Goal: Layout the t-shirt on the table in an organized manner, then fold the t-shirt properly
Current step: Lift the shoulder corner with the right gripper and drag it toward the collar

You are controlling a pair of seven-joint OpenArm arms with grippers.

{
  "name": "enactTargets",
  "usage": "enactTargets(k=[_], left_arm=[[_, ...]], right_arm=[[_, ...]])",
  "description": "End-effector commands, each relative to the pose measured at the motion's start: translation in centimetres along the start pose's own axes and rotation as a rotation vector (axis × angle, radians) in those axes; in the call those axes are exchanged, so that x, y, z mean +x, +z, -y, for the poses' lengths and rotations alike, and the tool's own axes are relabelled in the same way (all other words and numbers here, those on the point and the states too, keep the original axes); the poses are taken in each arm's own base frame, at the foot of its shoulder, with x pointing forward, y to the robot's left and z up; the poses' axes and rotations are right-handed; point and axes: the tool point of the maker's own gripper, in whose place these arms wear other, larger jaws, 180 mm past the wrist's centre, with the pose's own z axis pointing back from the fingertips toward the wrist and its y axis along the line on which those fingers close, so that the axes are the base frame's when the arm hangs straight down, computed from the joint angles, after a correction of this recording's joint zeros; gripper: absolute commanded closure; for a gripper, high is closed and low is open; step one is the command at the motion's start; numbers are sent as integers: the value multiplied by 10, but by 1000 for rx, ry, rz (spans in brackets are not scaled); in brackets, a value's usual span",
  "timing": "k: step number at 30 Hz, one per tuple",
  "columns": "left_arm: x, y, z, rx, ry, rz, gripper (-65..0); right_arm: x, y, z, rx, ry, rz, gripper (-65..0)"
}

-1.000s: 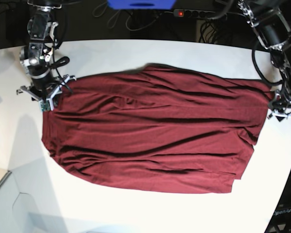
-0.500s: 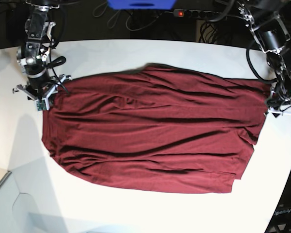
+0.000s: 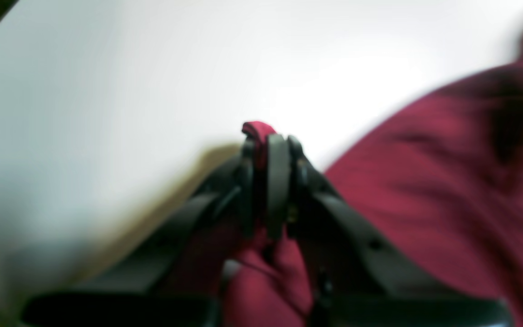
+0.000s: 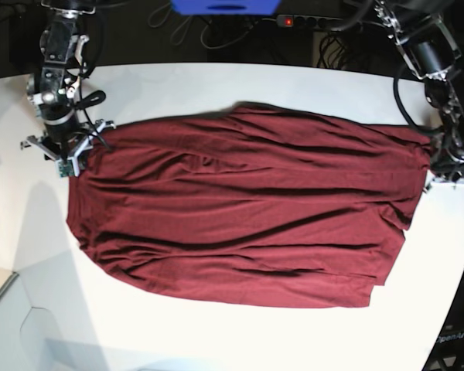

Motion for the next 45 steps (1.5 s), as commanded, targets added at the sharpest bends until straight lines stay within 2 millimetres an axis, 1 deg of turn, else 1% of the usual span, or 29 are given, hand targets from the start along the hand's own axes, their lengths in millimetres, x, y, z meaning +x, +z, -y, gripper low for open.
enactTargets(k=[1,3,7,9,11,14,16,18,21,23,25,26,27,29,32,33,35,39,41,45], left_arm=[[41,19,-2,-21,29,100,0],[60,45,6,-102,100,127,0],[76,94,16,-217,135,141,0],[79,120,9,-233,128,160,0],[80,140,0,-240,129,178,0],[73,157,-7,-276,148,162,0],[62,164,-9,-322,170,124,0],[53,168,-14,-339,188,94,0],[40,172,-25,-326,219,75,0],[37,176,-31,-322,225,69,0],[37,180,-36,-326,237,75,0],[39,183,-39,-328,248,83,0],[42,185,-41,-332,257,94,0],[46,190,-42,-346,272,111,0],[52,196,-47,-354,292,139,0],[53,197,-49,-350,295,145,0],[54,198,-50,-351,299,149,0],[60,199,-52,-347,283,159,0],[61,200,-52,-347,280,161,0],[61,200,-51,-349,282,160,0]], right_arm=[[15,1,7,-16,5,48,-174],[15,1,7,-16,5,48,-174],[15,1,6,-15,6,49,-174],[14,1,6,-15,6,49,-174],[14,1,7,-16,5,48,-174],[14,1,6,-15,4,48,-174],[18,2,2,-11,-8,59,-174],[29,5,-5,18,-43,98,-174],[41,18,-24,132,-35,149,-174],[58,31,-40,219,-13,205,-178],[65,44,-56,298,4,241,-183],[71,50,-68,341,7,262,-197],[74,53,-73,352,8,272,-213],[74,57,-86,385,14,274,-260],[75,63,-119,477,44,276,-338],[76,64,-126,498,54,281,-354],[71,62,-138,532,56,265,-367],[61,48,-146,559,41,228,-366],[53,42,-149,568,30,200,-366],[44,36,-148,574,30,177,-366]])
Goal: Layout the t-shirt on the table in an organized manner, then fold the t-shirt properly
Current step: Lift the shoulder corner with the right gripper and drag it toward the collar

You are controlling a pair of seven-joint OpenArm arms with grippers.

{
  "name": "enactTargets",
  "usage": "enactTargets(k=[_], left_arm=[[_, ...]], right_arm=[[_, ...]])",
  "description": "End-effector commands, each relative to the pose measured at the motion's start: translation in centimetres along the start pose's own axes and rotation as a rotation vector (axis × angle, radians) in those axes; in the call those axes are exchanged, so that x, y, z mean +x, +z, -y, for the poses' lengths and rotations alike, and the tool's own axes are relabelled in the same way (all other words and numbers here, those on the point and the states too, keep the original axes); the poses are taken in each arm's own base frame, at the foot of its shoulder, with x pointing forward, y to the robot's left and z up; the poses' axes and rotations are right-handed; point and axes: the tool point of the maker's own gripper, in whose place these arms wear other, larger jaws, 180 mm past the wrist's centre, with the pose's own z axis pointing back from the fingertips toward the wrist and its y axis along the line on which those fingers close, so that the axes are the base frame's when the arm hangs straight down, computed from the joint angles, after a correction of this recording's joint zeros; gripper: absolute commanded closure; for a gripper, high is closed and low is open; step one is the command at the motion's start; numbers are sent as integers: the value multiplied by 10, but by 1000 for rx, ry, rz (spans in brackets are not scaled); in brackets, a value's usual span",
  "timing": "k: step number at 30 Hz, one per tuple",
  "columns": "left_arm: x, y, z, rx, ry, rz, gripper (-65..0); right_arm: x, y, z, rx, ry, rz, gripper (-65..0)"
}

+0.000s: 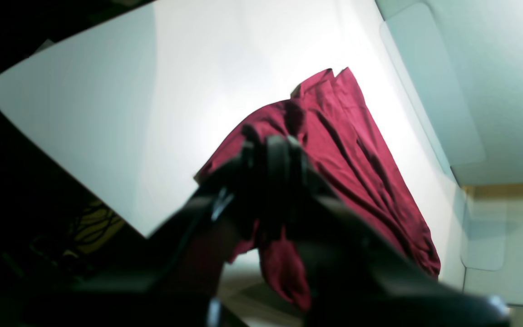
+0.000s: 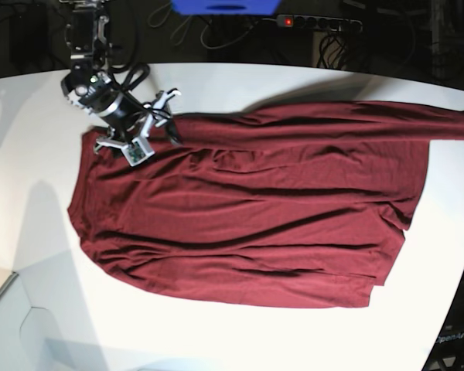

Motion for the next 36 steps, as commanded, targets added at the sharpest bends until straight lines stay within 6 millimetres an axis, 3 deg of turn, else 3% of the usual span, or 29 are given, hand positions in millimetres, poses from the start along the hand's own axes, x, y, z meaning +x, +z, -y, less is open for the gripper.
enactTargets(k=[1,15,17,23,25,30,36], left_arm=[[10,4,12,-47,-2,28,0],[11,2,12,-45,4,30,0],[10,2,11,-45,5,29,0],[12,2,12,-45,1,31,0],[12,2,12,-46,1,33,0],[14,1,15,-56,3,40,0],[14,1,15,-57,7,41,0]], right_arm=[[13,1,4,-4,6,50,-366],[0,0,1,7,-12,20,-361],[0,0,1,8,-13,19,-318],[-4,2,4,5,-2,6,-58],[-4,2,2,14,6,2,0],[-6,6,4,13,26,-2,0],[11,19,9,-9,74,36,0]])
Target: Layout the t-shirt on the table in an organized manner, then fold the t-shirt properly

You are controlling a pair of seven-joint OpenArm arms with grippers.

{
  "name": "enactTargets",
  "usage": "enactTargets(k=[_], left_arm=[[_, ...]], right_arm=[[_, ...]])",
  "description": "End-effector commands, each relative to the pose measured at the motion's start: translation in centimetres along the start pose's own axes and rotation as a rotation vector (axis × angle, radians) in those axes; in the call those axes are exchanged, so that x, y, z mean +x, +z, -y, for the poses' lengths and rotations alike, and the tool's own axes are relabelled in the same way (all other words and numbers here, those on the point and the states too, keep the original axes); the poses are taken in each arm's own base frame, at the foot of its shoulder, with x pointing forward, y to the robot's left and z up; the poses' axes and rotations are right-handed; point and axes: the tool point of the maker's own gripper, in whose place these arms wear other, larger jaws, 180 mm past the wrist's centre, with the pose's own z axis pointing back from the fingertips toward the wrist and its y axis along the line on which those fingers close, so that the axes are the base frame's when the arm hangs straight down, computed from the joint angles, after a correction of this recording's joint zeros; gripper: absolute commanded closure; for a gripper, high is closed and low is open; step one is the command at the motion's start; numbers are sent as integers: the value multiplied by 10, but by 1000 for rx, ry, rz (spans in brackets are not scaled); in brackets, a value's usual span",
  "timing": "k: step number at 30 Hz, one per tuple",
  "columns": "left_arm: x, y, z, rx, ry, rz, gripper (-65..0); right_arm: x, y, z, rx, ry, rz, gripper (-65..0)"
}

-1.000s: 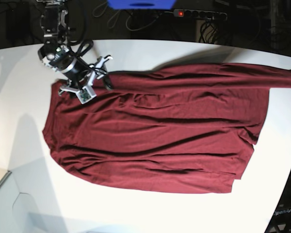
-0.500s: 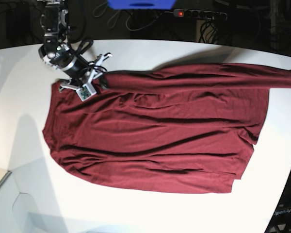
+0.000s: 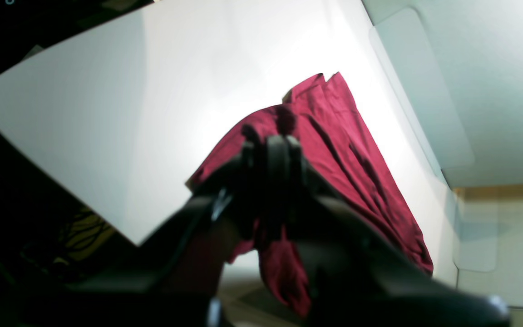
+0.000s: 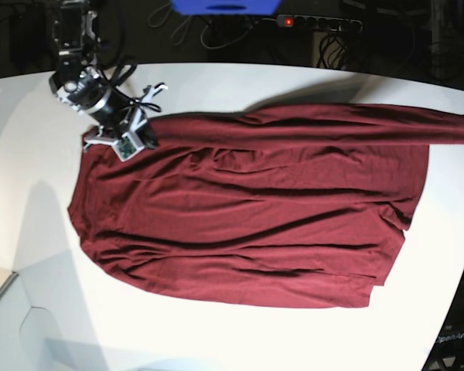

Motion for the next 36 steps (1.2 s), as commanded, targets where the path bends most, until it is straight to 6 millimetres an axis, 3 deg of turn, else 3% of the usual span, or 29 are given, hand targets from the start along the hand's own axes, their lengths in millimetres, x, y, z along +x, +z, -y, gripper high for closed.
enactTargets(k=[1,6,12,22,25,30,33,36], left_arm=[[11,3,11,-41,-1,30,0],[11,2,12,-43,-3,31,0],[11,3,11,-42,-1,31,0],[11,3,11,-42,-1,31,0],[11,3,11,-42,-1,33,0],[12,3,11,-41,-1,33,0],[11,3,11,-41,0,34,0],[12,3,11,-40,2,36,0]], right_arm=[[17,3,0,3,9,61,0],[29,8,2,-9,32,86,0],[24,2,-2,5,21,71,0],[25,-7,-4,25,21,67,-215],[26,-10,-13,53,35,67,-262],[19,-15,-30,110,58,43,-280],[8,-19,-32,122,39,20,-280],[11,-23,-28,118,42,22,-280]])
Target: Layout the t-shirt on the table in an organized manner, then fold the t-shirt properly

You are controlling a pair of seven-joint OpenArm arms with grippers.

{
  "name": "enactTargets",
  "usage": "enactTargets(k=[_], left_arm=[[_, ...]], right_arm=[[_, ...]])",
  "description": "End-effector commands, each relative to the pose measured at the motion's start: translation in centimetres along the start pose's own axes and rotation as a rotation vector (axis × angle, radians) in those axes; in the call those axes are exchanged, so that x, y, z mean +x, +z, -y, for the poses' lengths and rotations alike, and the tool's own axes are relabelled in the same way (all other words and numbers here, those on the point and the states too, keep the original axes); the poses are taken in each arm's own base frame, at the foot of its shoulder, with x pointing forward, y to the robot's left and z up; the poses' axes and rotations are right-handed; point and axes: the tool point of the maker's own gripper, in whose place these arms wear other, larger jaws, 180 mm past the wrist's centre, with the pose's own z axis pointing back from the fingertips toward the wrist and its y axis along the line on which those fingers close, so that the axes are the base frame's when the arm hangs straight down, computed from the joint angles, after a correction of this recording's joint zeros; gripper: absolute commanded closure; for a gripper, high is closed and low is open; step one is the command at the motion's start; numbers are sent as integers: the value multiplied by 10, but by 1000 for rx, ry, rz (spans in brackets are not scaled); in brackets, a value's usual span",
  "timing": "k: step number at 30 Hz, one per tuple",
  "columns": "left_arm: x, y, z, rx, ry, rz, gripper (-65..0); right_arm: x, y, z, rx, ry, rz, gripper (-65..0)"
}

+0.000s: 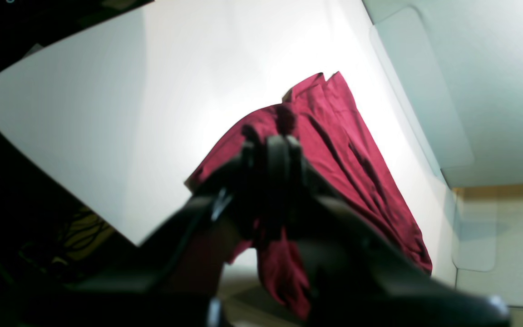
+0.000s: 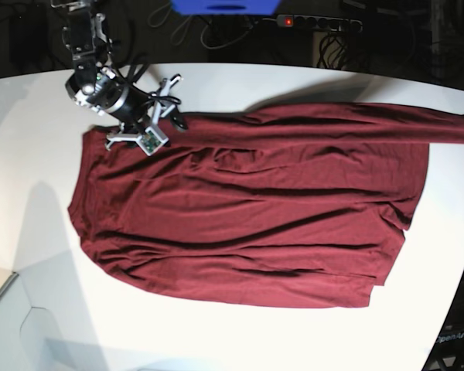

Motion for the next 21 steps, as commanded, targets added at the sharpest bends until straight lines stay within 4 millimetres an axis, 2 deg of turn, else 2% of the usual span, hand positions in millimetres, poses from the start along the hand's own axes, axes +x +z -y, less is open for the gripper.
enactTargets(k=[1,13,21], left_arm=[[12,3,10,-37,-1,35,0],[12,3,9,-35,2,36,0],[16,1,7,-10,-5,50,0]], right_arm=[[18,1,6,-7,8,62,-280],[22,-1,8,-7,18,69,-280],[7,-8,8,6,-12,34,-275]])
